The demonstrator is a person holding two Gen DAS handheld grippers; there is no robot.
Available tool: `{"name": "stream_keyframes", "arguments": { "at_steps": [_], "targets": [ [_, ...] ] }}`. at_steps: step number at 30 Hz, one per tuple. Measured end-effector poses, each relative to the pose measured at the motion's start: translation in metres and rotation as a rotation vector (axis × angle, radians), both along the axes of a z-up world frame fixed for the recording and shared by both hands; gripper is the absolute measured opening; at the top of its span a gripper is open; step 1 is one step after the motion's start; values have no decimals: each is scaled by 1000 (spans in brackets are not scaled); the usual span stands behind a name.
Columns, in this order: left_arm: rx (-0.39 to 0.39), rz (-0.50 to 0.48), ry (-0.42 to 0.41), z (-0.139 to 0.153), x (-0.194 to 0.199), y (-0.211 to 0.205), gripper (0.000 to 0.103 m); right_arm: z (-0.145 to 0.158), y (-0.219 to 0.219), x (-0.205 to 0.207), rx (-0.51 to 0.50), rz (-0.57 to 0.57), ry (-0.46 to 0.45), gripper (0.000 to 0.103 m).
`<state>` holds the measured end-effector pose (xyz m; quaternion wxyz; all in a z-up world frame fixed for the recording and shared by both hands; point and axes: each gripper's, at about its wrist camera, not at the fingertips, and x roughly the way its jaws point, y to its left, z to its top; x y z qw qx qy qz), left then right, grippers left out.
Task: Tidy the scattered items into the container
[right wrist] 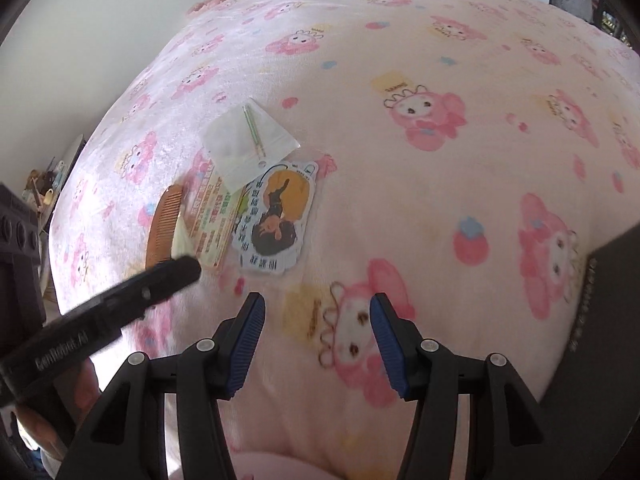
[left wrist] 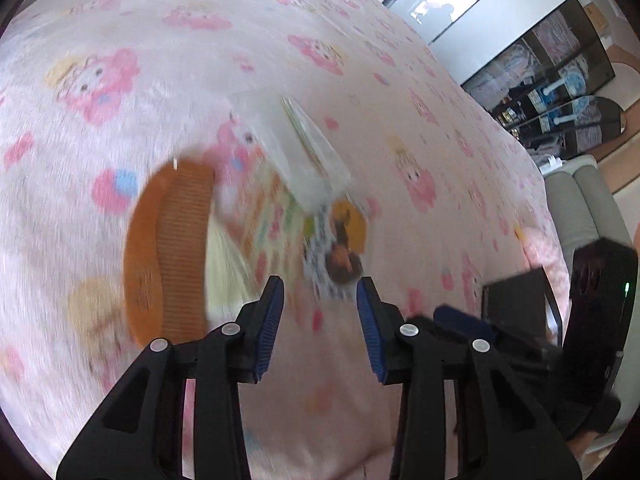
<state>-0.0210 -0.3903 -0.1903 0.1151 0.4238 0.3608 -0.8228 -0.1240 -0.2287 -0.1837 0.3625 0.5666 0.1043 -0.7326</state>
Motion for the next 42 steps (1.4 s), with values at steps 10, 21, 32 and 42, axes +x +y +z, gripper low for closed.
{"name": "stream_keyframes", "arguments": {
  "at_steps": [10,21,32,42],
  "targets": [
    [-38,80,-84,-38,-45,-46,42,-40,-39,-32,17,39,-65,51],
    [102,-109,-76,-20,-19,16,36,-19,-11,-9,-89,135,-182,42],
    [-37,-1,-167,-16,15,18,36,-25,26,2,3,16,-144,42],
    [-40,-58,-202,-19,13,37,21,-32,21,2,-47,72,-202,23]
  ]
}}
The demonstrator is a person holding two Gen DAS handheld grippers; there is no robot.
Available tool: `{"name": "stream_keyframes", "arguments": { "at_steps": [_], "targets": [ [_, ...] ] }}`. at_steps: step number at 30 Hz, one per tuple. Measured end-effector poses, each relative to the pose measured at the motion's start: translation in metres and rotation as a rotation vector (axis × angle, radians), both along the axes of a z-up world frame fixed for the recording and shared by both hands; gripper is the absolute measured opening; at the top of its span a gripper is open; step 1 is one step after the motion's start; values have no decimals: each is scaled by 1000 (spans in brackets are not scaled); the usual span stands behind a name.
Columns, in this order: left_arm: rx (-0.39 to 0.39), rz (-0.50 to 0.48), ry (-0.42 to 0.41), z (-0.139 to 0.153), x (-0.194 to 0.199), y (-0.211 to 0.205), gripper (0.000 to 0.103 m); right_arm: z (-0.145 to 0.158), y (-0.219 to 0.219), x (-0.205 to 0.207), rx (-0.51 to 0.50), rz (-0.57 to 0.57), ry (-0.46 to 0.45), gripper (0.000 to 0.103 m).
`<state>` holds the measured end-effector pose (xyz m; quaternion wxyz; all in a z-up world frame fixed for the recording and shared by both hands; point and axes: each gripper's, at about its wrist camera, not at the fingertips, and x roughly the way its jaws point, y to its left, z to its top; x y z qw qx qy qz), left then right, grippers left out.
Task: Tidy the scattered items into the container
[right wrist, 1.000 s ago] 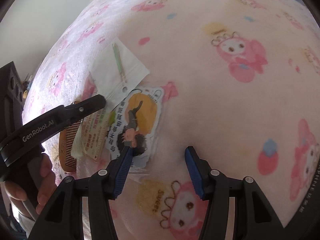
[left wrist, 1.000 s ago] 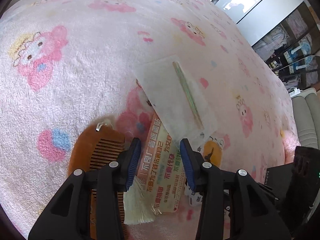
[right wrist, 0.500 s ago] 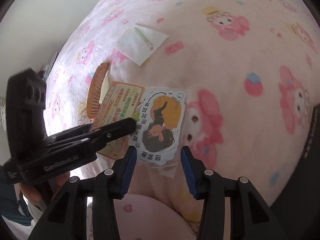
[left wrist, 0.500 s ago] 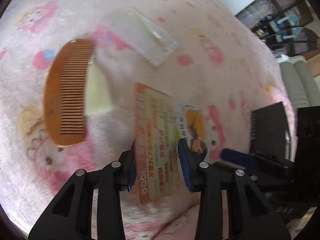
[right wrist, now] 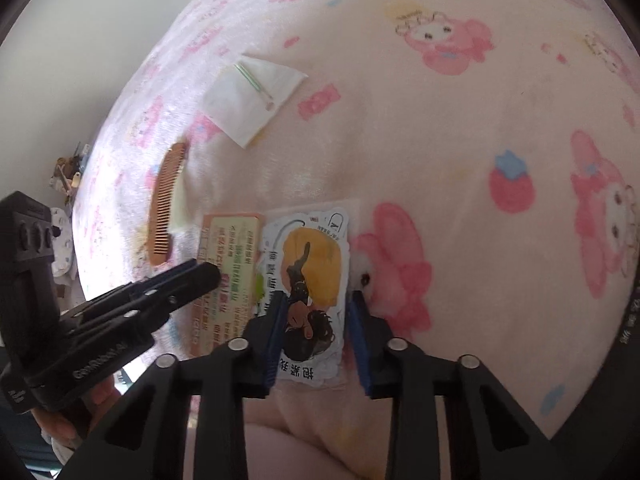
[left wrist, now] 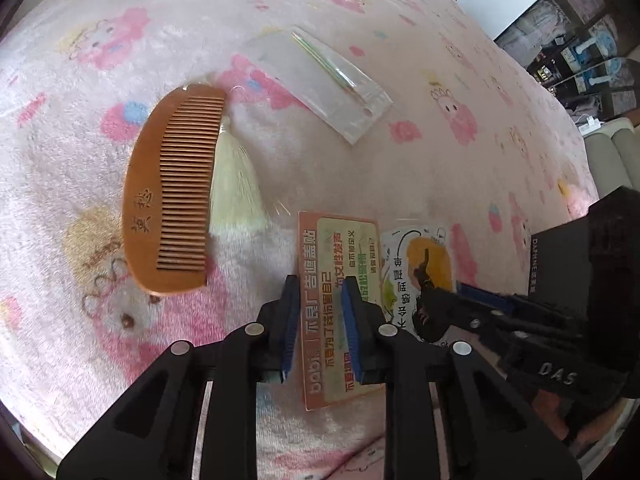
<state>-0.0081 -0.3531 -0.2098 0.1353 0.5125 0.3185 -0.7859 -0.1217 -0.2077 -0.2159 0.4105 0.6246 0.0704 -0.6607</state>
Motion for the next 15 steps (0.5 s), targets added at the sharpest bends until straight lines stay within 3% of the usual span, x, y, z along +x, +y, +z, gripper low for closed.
{"name": "stream_keyframes", "arguments": {
  "at_steps": [3,15],
  "targets": [
    [34,-19,43,17,11,7,21,19,16,5,-52,-34,-18,21],
    [27,-127,176,99,19,72,20,111,81,49,-150,-124,117,21]
  ]
}}
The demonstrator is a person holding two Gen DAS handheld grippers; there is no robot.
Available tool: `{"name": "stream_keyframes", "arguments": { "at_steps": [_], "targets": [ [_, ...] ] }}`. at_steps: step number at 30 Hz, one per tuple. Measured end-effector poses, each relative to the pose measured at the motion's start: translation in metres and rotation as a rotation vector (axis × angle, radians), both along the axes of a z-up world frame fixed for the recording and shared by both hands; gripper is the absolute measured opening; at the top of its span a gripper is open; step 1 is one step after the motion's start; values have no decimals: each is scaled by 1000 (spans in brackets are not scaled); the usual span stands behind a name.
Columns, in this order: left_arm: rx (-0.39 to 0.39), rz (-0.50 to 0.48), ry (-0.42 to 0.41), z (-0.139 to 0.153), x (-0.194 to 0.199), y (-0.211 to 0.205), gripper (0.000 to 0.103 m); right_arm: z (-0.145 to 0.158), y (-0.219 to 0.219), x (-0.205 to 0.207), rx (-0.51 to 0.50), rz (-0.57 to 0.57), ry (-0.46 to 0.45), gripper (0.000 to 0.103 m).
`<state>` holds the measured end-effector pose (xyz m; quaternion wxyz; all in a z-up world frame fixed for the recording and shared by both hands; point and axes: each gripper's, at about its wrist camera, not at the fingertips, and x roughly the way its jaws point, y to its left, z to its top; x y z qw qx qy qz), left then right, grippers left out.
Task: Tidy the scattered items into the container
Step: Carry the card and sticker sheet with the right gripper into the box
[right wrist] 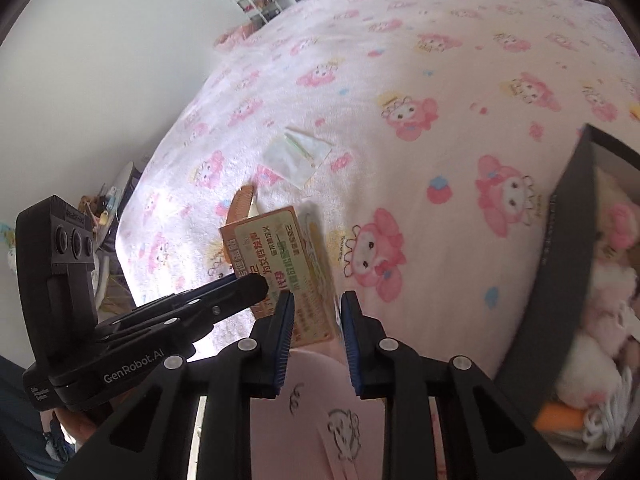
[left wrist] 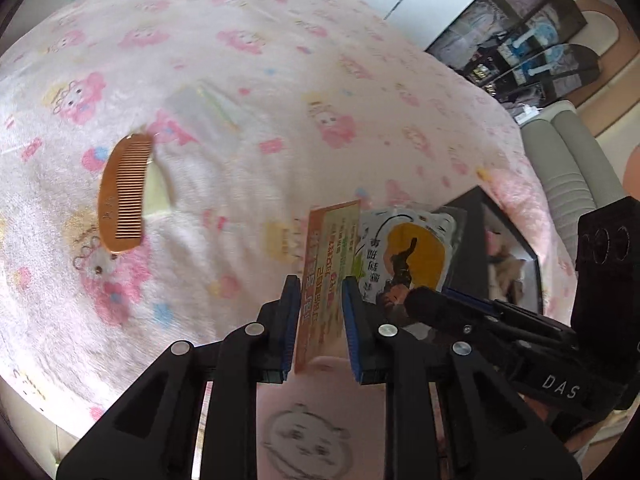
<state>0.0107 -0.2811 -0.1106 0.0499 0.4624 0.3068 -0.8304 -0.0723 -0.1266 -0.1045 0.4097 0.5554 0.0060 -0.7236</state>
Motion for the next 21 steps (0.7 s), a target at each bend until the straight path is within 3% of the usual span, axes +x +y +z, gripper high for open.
{"name": "stream_keyframes", "arguments": {
  "at_steps": [10,21],
  "targets": [
    [-12,-197,70,46,-26,101,20,45,102,8,-75,-165,58,21],
    [-23,-400,85,65,-84,224,18,48,218,-19,-99,-356,66,21]
  ]
}}
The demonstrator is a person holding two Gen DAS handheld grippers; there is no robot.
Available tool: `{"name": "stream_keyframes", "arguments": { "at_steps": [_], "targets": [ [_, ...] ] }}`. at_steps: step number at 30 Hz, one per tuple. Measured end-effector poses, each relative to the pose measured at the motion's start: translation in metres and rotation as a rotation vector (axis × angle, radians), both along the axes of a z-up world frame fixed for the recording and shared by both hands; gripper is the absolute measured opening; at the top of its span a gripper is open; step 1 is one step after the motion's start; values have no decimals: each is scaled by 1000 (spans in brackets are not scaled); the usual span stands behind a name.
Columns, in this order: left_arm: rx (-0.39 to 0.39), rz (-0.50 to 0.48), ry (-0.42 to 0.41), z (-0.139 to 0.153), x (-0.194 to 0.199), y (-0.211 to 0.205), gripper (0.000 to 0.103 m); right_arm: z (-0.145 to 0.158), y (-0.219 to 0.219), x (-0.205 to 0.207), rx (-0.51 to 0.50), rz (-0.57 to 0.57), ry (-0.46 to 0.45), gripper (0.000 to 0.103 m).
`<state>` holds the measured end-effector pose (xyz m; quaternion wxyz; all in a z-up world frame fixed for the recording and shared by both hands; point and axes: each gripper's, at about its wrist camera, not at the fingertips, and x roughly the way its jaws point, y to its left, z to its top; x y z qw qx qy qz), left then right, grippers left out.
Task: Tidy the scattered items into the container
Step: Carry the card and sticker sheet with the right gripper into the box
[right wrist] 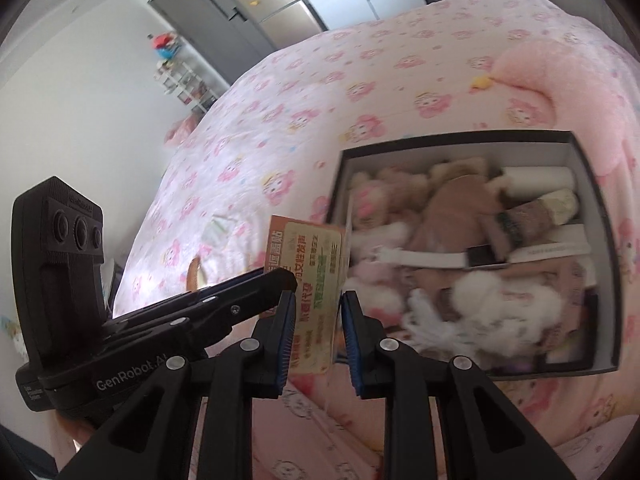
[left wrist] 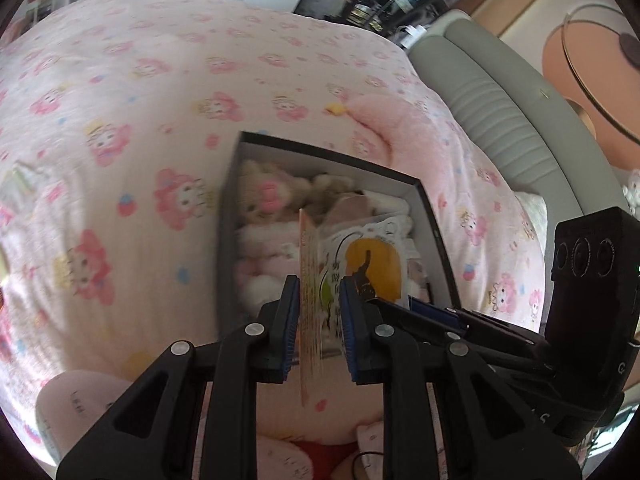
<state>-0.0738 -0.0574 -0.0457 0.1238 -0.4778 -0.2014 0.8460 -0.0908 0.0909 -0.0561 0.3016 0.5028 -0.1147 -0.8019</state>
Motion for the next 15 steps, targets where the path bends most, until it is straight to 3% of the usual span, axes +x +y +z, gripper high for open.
{"name": "stream_keyframes", "arguments": {
  "at_steps": [8,15],
  "targets": [
    [26,-95,-9,-19,-54,67,18,-9,70,-38,42,-92,40,21],
    [-22,-69,-94,-61,-74,83,18,-66,98,-68,161,-164,8,21]
  ]
}}
